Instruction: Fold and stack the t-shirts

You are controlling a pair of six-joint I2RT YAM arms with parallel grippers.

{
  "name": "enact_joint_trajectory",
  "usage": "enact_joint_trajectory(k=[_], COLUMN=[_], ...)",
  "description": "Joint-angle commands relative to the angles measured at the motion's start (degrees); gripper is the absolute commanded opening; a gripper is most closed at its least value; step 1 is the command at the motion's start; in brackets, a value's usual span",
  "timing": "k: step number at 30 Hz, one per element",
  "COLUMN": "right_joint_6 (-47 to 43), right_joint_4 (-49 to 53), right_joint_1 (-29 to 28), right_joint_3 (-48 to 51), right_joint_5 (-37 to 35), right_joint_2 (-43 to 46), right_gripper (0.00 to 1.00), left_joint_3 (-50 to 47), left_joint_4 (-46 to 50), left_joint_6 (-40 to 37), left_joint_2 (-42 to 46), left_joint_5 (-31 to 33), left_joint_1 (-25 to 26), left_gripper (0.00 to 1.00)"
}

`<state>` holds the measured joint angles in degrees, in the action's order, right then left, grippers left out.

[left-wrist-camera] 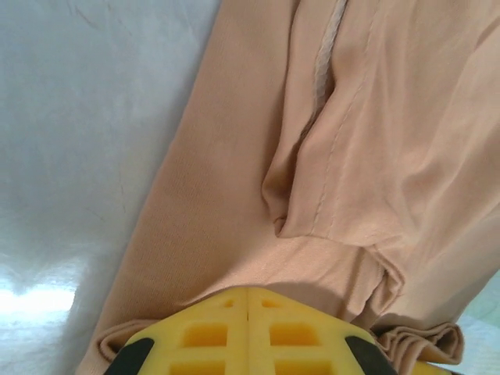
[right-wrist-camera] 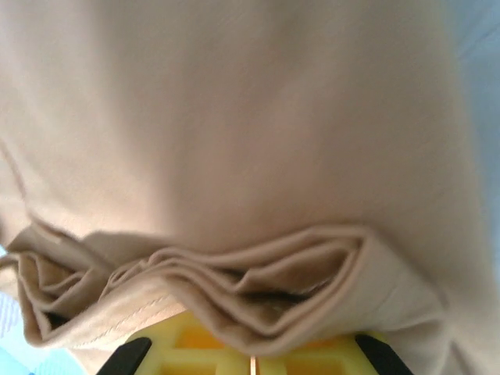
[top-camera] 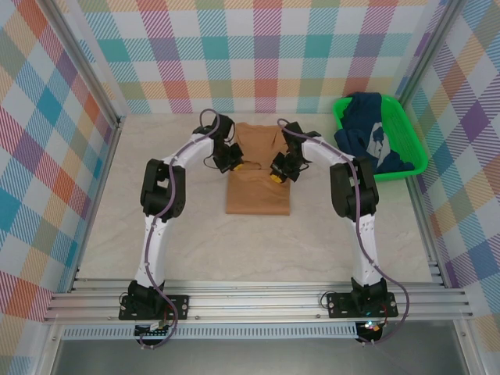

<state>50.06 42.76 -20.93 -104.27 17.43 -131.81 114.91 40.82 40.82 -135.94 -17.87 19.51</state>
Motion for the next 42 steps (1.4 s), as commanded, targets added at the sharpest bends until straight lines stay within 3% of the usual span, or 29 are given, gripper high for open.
enact_joint_trajectory(k=[1,4,6,8,13,20,25,34,38,42], right_joint_6=[1.29,-0.64,-1.36,-1.5,-2.66,-2.4,-3.48,-3.93,-3.03,-0.58], right_joint_4=[0.0,-2.74,-5.54,-7.07,-6.45,-9.08,-9.64,-11.7,-12.07,-13.31], right_joint_1=[1.07,1.09,1.1,1.18,1.1,0.04,0.38,0.42,0.36,0.41], right_joint_3=[-0.83,5.28,12.81,19.86,33.76,41.24,39.42,36.28,36.27,38.26], right_joint_5=[1.9,1.2,-0.62,-1.35,0.47,4.12,1.67,1.07,1.29,2.11], right_joint_2=[0.58,7.15,14.15,20.02,28.4,29.22,24.51,21.37,21.43,23.51], right_gripper=[0.1,0.22,0.35,0.43,0.54,0.62,0.55,0.32,0.11,0.0], left_joint_3=[0.8,-6.8,-17.01,-27.22,-48.24,-55.32,-53.48,-53.72,-53.82,-53.96], left_joint_4=[2.8,1.55,0.22,-2.38,-11.46,-23.52,-24.39,-24.39,-28.1,-29.94], left_joint_6=[-1.4,-2.11,-1.58,-0.29,7.75,17.39,18.42,18.21,18.88,20.23], left_joint_2=[2.79,10.88,18.39,25.1,34.94,34.09,31.78,31.86,31.24,30.31], left_joint_5=[1.86,4.61,6.03,4.77,-4.66,-7.44,-6.4,-5.52,-5.76,-6.39], left_joint_1=[-1.14,-1.14,-1.14,-1.08,0.59,4.39,5.49,5.89,5.85,6.14], left_gripper=[0.0,0.14,0.33,0.41,0.49,0.57,0.59,0.59,0.59,0.58])
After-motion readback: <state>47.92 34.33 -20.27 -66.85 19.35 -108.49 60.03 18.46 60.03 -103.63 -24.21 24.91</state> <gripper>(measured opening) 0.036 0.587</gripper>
